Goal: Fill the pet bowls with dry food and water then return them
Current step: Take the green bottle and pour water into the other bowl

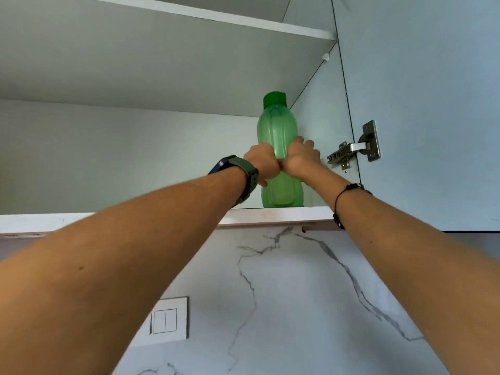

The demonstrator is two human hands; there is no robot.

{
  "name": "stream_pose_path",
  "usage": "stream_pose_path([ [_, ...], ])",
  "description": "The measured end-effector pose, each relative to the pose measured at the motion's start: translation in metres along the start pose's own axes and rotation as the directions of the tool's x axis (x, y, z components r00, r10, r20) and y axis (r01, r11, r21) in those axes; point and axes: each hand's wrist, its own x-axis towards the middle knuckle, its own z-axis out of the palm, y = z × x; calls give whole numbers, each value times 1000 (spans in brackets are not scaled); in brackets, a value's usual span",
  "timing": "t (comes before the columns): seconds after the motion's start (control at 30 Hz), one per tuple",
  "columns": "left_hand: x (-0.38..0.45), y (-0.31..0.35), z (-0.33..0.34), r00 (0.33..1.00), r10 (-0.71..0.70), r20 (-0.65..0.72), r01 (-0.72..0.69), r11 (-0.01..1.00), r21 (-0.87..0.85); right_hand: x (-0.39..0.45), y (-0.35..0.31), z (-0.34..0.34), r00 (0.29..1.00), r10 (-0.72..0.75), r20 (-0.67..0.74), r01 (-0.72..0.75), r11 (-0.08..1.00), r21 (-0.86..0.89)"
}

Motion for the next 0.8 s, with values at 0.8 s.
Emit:
stream_pose_path([
  [0.8, 10, 1, 42, 888, -74, 455, -183, 849, 495, 3, 40, 19, 863, 47, 503, 204, 878, -433],
])
